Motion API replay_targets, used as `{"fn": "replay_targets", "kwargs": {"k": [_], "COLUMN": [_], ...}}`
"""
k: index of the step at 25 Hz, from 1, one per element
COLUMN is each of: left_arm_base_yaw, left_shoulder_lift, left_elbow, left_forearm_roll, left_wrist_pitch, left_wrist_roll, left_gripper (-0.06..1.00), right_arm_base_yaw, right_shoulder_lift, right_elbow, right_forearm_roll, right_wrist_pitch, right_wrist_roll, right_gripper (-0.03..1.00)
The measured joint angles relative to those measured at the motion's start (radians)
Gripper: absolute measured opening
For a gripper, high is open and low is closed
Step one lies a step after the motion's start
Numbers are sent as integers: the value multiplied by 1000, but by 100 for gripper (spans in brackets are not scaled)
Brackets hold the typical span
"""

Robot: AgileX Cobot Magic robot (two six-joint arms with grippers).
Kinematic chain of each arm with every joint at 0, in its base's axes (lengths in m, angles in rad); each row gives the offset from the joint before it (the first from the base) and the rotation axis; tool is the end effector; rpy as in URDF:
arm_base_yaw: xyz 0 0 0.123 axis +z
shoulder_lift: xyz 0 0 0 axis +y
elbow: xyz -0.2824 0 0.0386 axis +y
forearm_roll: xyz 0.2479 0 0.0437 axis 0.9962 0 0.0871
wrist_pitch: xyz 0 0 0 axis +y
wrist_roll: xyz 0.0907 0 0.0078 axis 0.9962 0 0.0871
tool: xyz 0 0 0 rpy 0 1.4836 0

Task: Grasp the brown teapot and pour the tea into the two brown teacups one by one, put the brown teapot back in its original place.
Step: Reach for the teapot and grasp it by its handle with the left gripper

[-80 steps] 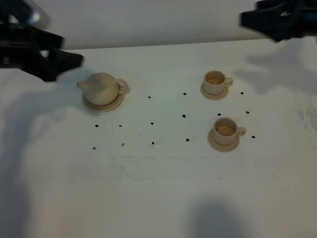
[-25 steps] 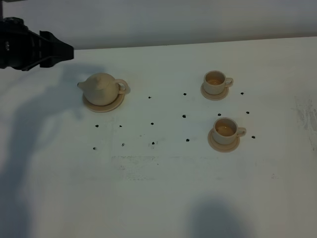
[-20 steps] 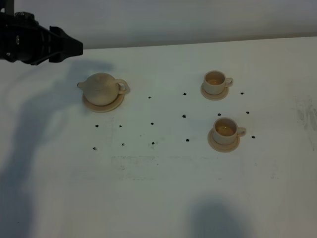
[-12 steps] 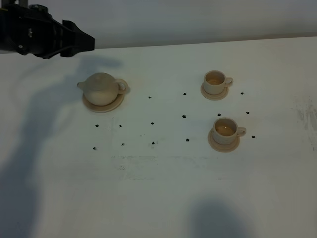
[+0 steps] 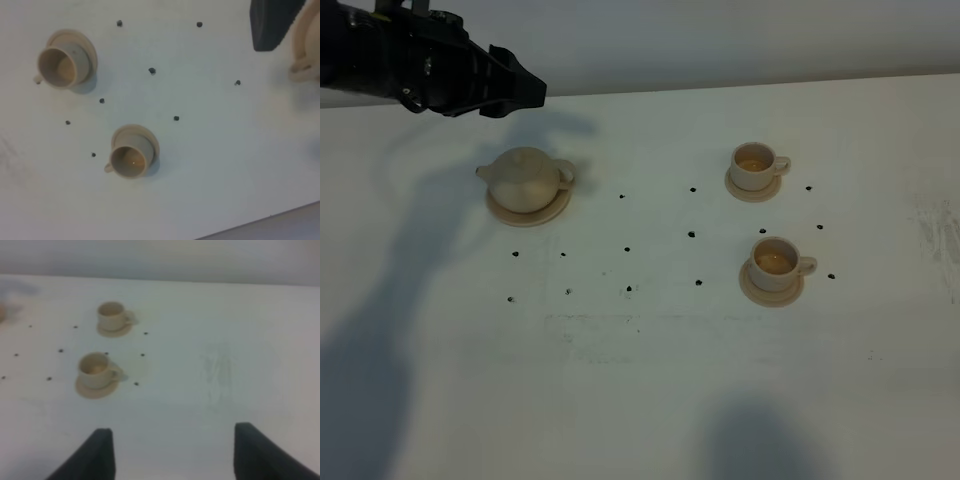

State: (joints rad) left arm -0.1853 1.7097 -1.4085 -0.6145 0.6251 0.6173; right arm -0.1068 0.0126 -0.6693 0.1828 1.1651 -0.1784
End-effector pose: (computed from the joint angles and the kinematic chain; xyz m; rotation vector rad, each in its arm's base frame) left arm 0.3775 -0.1021 0.3072 0.4966 2.2499 -0.4429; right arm -0.0284 0.0183 0.3148 -0.1072 1.9769 0.0287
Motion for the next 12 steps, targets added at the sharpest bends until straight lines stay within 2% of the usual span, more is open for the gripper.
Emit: {"fn": "replay_targets", "kwargs": {"k": [12], "left_arm_base_yaw": [-14], "left_shoulder_lift": [83], "left_elbow": [-56], "left_forearm_roll": [50], "left_wrist_pitch": [-28], "left_wrist_roll": [-45], "left_gripper": [46], "right_arm_base_yaw": [21], "right_shoulder_lift": [-19], "right_elbow": [126], "right_forearm_roll": [-5], "right_wrist_pitch": [-4], "right_wrist_roll": [35], "right_gripper": [50]}}
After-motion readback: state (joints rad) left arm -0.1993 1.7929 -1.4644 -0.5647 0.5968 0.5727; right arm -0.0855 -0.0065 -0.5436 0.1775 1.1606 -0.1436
